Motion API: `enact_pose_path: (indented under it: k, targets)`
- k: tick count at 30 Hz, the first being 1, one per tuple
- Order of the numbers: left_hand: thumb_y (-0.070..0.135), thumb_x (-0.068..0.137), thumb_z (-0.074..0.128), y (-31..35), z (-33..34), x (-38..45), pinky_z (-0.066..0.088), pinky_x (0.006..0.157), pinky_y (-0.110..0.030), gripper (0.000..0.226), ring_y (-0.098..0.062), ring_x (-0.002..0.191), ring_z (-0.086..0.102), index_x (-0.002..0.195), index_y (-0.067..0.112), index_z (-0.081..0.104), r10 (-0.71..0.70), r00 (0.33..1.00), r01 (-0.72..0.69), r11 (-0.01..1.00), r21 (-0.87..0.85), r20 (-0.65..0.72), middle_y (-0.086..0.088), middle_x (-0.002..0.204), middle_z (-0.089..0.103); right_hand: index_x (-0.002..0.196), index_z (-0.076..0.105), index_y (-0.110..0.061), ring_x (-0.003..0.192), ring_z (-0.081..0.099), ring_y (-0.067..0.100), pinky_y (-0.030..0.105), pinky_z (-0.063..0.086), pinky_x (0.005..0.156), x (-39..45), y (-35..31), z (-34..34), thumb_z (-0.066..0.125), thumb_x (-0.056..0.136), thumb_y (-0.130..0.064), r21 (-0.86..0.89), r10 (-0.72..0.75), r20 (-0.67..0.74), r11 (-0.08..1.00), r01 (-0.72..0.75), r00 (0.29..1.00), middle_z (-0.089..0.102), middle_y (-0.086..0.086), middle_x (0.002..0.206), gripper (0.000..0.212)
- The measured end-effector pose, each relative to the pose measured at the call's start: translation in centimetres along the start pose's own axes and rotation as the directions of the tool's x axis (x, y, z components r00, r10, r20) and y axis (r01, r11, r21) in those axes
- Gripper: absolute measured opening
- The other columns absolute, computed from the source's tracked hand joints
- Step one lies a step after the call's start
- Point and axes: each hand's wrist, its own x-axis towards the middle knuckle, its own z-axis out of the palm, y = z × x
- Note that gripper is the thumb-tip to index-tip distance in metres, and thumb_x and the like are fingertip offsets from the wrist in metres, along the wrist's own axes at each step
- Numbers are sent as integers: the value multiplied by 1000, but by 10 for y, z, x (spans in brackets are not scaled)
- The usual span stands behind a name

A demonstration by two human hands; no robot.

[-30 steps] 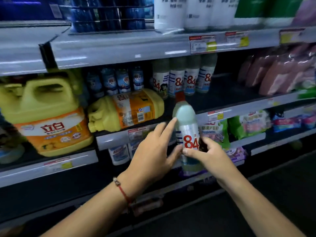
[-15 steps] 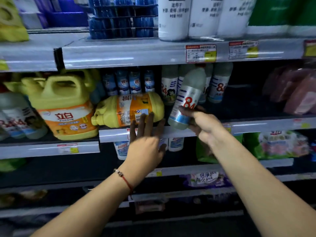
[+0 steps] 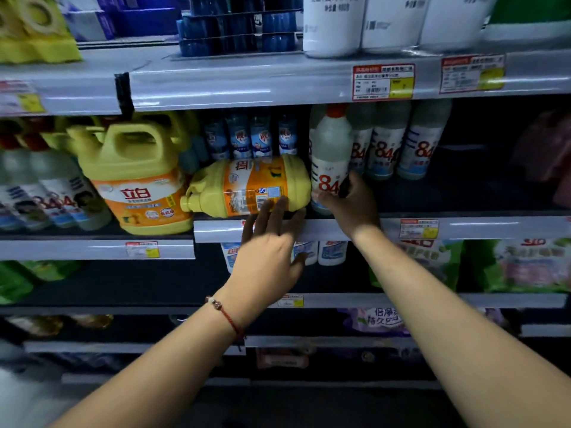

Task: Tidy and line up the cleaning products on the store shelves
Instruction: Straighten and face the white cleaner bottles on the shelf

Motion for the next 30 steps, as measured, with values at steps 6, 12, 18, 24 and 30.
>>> enact_pose_path:
  k: [6,12,18,24,30]
  targets:
    - [42,90,61,-11,-7,-14,34,115,-51,71,-35,144,33,152,20,36,1,1000,-1,999,-44,-10,-11,155,39,144,48,-17,123,59,23,35,48,103,-7,-5,2,78,84,-31,-122,6,6,993,-5,1000,62,5,137,69]
    - [48,91,59,-45,-16,-39,44,104,-50,56,-38,134,46,137,18,50,-9,1000,8,1000,-8,-8,-12,146,50,155,32,-21,140,43,26,39,38,116,-67,-22,4,70,87,-40,-452,-60,24,890,64,998,44,5,154,80]
    - [55,92,51,-112,-31,-82,50,92,-45,61,-34,119,56,140,18,49,-27,999,27,1000,2,28,-12,136,56,151,39,-20,137,38,26,37,29,114,-140,-60,59,57,97,-42,-752,-3,406,567,336,914,45,4,149,62]
    - [54,88,49,-195,-57,-141,53,91,-45,65,-34,118,59,140,15,54,-95,995,94,995,12,38,-17,135,59,158,23,-30,152,17,22,36,8,124,-181,-89,153,53,99,-48,-691,-24,553,545,475,833,24,-4,164,69]
    - [53,90,55,-273,-78,-195,52,96,-46,63,-32,121,58,140,16,55,-162,987,162,986,36,10,-15,136,60,158,21,-32,154,13,19,36,8,126,-212,-107,243,56,96,-50,-634,-50,611,567,526,790,21,-5,165,73]
